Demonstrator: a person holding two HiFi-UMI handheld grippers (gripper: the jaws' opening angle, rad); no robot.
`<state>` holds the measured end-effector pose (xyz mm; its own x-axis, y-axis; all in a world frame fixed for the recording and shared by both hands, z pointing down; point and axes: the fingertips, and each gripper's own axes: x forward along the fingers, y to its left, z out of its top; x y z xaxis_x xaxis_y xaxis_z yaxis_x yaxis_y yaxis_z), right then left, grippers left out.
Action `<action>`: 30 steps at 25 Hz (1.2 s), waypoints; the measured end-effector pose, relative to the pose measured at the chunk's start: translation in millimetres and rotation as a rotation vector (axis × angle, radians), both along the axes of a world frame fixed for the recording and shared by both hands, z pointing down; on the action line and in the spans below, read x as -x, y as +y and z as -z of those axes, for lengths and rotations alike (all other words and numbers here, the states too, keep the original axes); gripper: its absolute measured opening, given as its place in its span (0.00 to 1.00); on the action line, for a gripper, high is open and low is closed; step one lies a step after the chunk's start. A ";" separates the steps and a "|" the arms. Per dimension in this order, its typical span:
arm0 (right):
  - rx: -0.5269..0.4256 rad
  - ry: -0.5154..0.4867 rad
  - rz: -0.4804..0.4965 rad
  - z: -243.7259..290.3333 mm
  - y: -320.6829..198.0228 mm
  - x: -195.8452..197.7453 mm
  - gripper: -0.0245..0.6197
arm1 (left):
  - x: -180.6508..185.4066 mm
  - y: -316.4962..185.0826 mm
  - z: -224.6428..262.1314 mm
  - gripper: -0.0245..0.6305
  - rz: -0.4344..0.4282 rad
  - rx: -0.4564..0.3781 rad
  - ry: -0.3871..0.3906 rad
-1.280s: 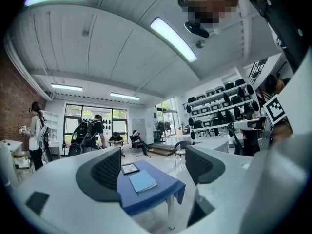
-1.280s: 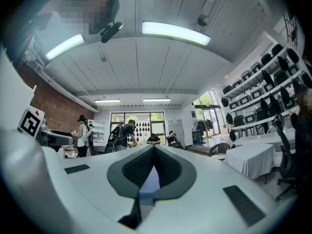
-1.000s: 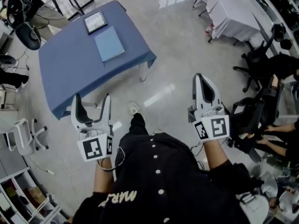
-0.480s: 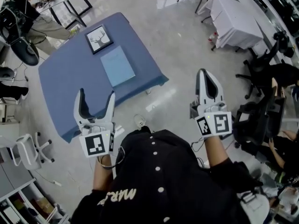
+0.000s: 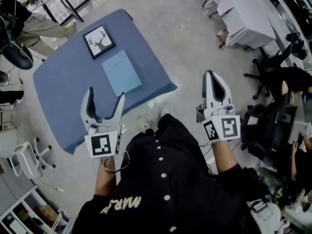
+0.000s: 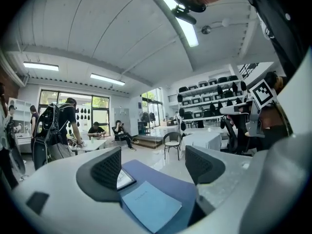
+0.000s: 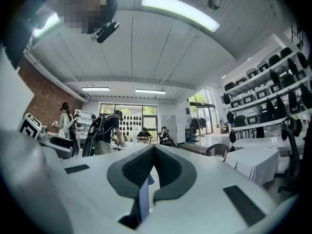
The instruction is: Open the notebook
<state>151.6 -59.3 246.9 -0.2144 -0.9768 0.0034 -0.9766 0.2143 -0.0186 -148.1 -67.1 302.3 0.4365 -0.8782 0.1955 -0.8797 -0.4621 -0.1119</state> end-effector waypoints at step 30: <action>0.335 -0.036 0.184 -186.5 -108.1 -19.1 0.04 | -85.5 -70.4 -309.7 0.63 -0.252 0.281 -0.553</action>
